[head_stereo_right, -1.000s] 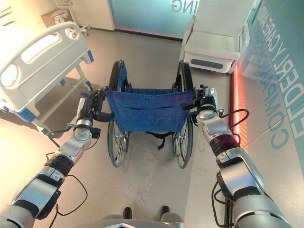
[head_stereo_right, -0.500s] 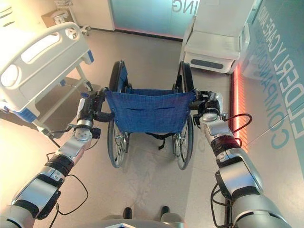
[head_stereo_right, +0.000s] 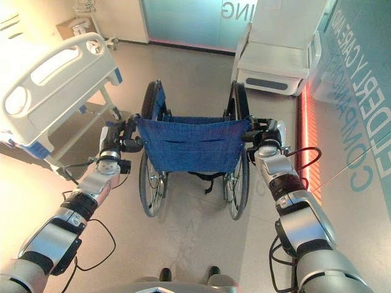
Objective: Push the wheelchair next to the bed
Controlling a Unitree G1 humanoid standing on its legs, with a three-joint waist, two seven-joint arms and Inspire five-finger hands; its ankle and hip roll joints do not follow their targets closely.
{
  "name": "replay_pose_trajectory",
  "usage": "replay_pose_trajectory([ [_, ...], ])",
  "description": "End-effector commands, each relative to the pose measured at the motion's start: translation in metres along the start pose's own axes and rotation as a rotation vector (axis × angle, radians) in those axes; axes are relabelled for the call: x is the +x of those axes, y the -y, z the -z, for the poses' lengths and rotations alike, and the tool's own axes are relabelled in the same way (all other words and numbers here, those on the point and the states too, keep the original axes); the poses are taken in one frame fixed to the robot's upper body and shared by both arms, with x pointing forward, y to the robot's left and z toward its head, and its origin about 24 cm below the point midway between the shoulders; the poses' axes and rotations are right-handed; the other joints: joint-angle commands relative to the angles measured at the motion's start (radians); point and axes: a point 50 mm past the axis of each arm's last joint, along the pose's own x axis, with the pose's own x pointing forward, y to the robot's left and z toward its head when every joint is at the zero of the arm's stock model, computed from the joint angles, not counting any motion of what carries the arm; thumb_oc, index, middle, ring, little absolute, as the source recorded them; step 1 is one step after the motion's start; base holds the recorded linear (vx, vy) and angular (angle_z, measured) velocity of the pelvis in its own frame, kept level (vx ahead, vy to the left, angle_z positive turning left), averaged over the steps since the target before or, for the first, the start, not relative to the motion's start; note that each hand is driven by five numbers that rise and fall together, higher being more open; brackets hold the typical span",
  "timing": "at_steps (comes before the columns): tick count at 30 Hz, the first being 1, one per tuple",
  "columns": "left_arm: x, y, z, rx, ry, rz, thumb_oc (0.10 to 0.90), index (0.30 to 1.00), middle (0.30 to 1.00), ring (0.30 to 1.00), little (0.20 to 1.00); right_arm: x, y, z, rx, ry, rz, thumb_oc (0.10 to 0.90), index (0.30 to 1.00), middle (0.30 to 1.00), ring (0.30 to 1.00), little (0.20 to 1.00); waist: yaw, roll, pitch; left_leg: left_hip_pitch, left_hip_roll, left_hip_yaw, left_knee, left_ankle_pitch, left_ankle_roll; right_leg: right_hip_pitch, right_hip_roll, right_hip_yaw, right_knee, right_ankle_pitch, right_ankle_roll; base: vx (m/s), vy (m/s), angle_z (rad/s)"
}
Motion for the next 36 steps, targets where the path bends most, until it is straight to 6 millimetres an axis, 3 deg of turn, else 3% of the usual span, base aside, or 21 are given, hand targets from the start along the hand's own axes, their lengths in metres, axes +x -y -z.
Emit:
replay_pose_trajectory([
  [1,0.020,-0.024,-0.045,0.098,0.072,0.017,0.400,0.300,0.300,0.300,0.300,-0.010,-0.038,-0.039,-0.042,0.142,-0.159,0.400,0.300,0.300,0.300,0.300,0.018,-0.022,-0.018,-0.017,-0.096,0.015,0.012,-0.052,0.031,-0.004,0.017,0.044,0.032,-0.025,-0.029,0.00,0.000,0.00],
  [8,0.023,-0.028,-0.058,0.214,0.107,0.044,0.400,0.300,0.300,0.300,0.300,-0.012,-0.039,-0.050,-0.101,0.197,-0.139,0.400,0.300,0.300,0.300,0.300,0.010,-0.011,-0.010,-0.023,-0.097,0.026,0.018,-0.054,0.032,-0.012,0.014,0.051,0.034,-0.024,-0.028,0.00,0.000,0.00],
  [15,0.021,-0.025,-0.057,0.215,0.143,0.051,0.400,0.300,0.300,0.300,0.300,-0.015,-0.040,-0.052,-0.147,0.241,-0.132,0.400,0.300,0.300,0.300,0.300,0.006,-0.007,-0.002,-0.025,-0.103,0.028,0.022,-0.055,0.035,-0.016,0.012,0.059,0.038,-0.022,-0.028,0.00,0.000,0.00],
  [36,0.005,-0.009,-0.029,0.084,0.199,0.049,0.400,0.300,0.300,0.300,0.300,-0.024,-0.039,-0.040,-0.113,0.315,-0.089,0.400,0.300,0.300,0.300,0.300,0.014,-0.007,0.021,-0.035,-0.121,0.025,0.029,-0.063,0.053,-0.037,-0.015,0.067,0.065,-0.020,-0.018,0.05,0.037,0.00],
])
